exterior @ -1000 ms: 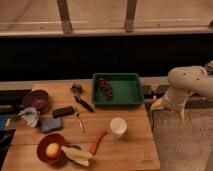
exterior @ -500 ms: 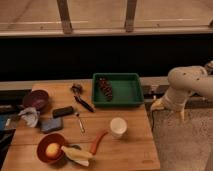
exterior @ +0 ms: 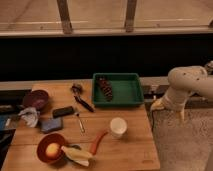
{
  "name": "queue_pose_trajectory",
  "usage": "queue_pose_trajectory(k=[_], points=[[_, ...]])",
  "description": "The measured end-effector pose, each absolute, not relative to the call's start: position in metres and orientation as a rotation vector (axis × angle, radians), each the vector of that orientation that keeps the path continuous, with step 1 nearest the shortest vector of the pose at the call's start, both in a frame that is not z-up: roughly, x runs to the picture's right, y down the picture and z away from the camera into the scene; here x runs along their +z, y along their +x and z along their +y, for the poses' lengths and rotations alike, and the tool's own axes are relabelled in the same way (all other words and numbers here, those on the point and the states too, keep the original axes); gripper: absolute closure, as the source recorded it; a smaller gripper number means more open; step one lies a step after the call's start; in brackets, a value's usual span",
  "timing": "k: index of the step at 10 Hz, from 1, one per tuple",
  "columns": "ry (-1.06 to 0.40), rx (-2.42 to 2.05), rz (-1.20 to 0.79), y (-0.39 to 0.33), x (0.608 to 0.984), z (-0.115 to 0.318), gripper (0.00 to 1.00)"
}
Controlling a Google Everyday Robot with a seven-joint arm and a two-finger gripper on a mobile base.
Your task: Place grapes in paper cup
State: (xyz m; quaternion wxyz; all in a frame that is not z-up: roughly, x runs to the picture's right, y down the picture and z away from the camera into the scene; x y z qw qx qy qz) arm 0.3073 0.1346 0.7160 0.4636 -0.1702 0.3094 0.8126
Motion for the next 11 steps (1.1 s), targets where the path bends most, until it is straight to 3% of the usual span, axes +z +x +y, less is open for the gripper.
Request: queue_pose_trajectory(k=[9,11], points=[[-0.416,1.996,0.756,0.307,0.716,0.133,0.2],[-0.433,1.966,0.678,0.3,0.718,0.12,0.2]])
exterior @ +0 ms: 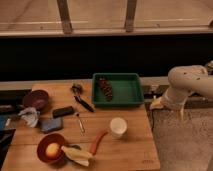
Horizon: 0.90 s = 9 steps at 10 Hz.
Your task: Place grapes in paper cup
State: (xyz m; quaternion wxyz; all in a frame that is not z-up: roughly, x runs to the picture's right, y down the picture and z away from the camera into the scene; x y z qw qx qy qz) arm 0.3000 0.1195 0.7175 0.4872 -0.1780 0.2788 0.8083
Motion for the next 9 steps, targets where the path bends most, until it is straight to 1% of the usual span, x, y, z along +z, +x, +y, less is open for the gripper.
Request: queue_pose_trajectory(k=[2,5,7,9], points=[[-0.453,1.913,0.579,0.272,0.722,0.096,0.2],[-0.471,1.799,0.43,0.2,0.73,0.048,0.2],[-0.477,1.708,0.323,0.155,0.728,0.019,0.2],[-0.476,1.664,0.271,0.137,0.724,0.008,0.2]])
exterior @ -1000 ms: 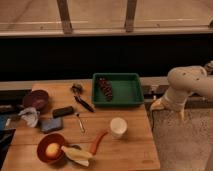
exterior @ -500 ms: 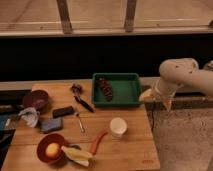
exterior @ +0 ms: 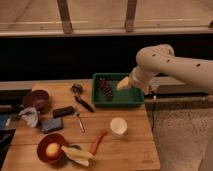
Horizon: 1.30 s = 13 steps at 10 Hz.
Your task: Place grapes in paper cup
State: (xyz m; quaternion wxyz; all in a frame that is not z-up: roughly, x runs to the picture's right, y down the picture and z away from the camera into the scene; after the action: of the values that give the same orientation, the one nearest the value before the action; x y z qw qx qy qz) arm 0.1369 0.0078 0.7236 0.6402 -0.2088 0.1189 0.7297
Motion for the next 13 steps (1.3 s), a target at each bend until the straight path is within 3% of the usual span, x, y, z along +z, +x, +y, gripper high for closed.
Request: queue_pose_trajectory(k=[8,13], points=[[-0.403,1.627,0.284,0.149,0.736,0.018,0.2],[-0.369,1.427,0.198,0.07,0.77,-0.023,0.2]])
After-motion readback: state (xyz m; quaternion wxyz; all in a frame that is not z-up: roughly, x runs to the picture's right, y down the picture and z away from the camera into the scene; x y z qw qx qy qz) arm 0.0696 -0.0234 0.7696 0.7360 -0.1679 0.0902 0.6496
